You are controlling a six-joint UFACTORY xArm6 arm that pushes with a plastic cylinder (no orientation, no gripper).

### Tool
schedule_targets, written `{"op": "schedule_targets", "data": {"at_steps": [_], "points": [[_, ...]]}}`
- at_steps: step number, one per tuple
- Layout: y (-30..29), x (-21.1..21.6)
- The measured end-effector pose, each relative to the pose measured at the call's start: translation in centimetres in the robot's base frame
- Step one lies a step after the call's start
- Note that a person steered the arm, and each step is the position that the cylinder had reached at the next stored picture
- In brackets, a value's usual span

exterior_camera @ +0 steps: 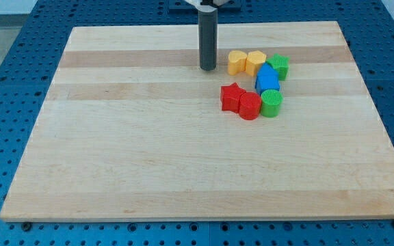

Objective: Move the yellow blocks slightly to the right

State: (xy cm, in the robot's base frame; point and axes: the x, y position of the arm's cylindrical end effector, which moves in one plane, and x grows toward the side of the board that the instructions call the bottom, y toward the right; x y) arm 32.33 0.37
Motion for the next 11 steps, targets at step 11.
{"op": "schedule_targets", "data": {"at_steps": [11], "points": [[3.2, -0.1]]}}
